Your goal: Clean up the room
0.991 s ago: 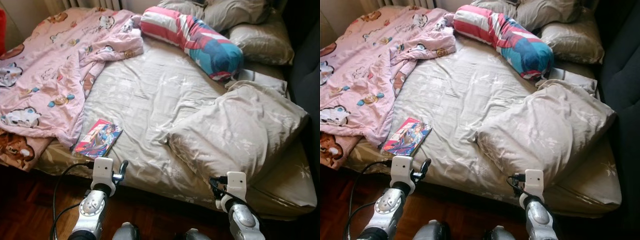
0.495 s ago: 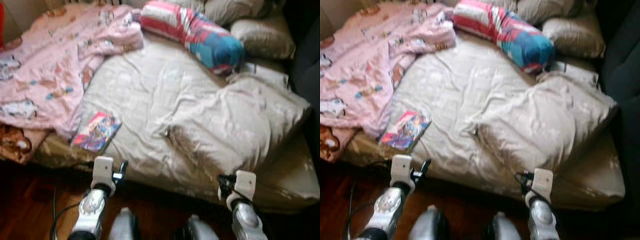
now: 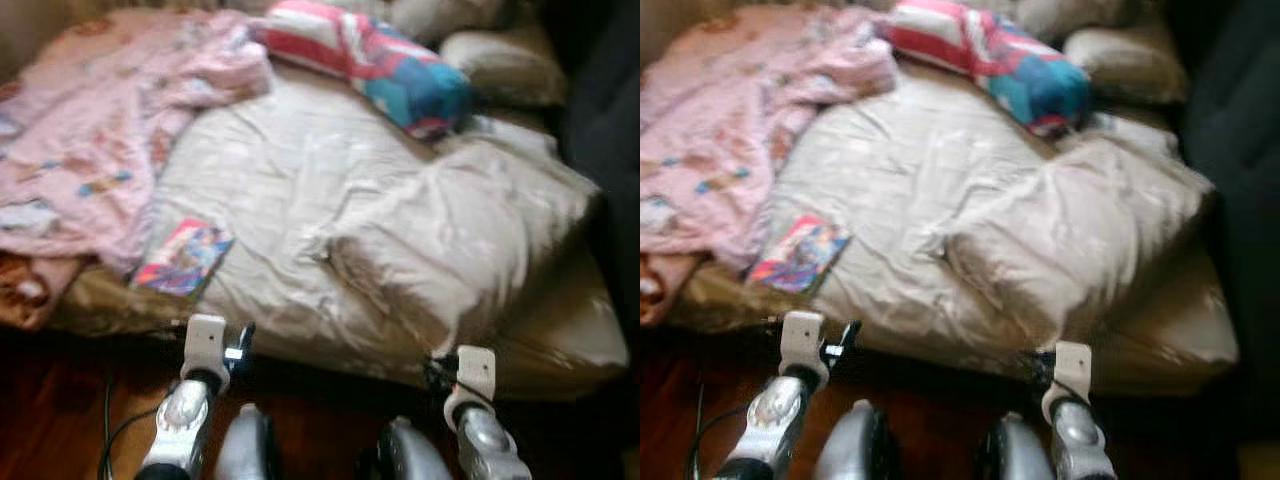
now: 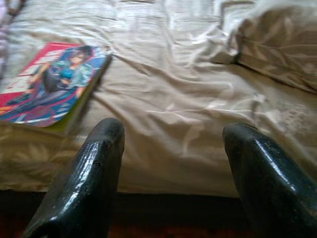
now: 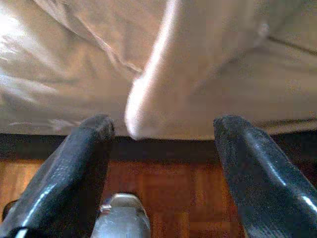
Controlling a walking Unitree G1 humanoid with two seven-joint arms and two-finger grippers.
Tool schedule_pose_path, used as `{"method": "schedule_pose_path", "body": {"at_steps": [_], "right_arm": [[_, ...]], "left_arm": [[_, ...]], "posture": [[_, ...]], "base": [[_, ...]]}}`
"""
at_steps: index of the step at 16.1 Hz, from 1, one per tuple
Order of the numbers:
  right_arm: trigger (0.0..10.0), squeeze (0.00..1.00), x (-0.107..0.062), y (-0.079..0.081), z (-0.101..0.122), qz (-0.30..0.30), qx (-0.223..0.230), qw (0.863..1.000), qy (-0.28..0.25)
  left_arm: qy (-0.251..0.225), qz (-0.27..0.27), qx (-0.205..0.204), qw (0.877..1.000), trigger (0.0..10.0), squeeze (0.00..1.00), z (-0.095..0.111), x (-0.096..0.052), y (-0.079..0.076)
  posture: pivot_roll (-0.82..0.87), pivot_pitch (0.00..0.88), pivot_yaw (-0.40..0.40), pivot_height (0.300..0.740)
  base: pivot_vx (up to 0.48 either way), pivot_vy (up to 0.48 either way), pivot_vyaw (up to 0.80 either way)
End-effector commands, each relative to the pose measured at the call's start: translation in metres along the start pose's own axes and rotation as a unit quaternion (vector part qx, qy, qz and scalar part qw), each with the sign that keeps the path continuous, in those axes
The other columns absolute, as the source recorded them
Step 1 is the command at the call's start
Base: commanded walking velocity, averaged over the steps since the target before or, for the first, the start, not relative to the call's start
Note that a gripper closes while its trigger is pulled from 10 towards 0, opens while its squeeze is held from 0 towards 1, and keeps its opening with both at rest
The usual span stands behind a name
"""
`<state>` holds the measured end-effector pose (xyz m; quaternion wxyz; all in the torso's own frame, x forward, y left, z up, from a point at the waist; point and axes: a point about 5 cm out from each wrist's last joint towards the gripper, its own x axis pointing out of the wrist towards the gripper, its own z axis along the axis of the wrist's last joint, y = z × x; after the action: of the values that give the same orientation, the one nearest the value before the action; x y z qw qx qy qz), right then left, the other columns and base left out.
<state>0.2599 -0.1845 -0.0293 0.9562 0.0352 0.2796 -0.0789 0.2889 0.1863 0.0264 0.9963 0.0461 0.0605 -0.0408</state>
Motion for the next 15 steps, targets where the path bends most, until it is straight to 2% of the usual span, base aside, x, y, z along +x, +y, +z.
{"method": "schedule_pose_path", "body": {"at_steps": [1,4,6,8,12,15], "right_arm": [[10.0,0.00,0.001,-0.005,0.000,-0.021,-0.003,1.000,0.013],[10.0,0.00,0.006,-0.009,0.010,-0.037,0.002,0.999,0.012],[10.0,0.00,0.009,-0.001,0.022,0.000,0.005,1.000,-0.014],[10.0,0.00,0.011,0.006,0.027,0.019,-0.003,1.000,-0.013],[10.0,0.00,0.012,0.012,0.028,0.024,-0.014,1.000,-0.005],[10.0,0.00,0.013,0.008,0.028,0.002,-0.024,1.000,-0.003]], "left_arm": [[0.020,-0.005,-0.005,1.000,10.0,0.00,-0.008,-0.004,-0.003],[0.024,-0.005,-0.005,1.000,10.0,0.00,-0.010,-0.006,-0.002],[0.021,-0.006,-0.003,1.000,10.0,0.00,-0.009,-0.006,-0.003],[0.017,-0.008,-0.002,1.000,10.0,0.00,-0.008,-0.006,-0.003],[0.015,-0.015,0.001,1.000,10.0,0.00,-0.010,-0.009,-0.004],[0.016,-0.014,0.003,1.000,10.0,0.00,-0.014,-0.016,-0.002]], "posture": [[0.04,0.225,-0.016,0.644],[0.04,0.225,-0.017,0.644],[0.06,0.223,-0.017,0.644],[0.06,0.225,-0.016,0.644],[0.08,0.234,-0.012,0.644],[0.09,0.274,-0.013,0.644]], "base": [[0.000,0.000,0.00],[0.000,0.000,0.00],[0.000,0.000,0.00],[0.000,0.000,0.00],[0.000,0.000,0.00],[0.000,0.000,0.00]]}}
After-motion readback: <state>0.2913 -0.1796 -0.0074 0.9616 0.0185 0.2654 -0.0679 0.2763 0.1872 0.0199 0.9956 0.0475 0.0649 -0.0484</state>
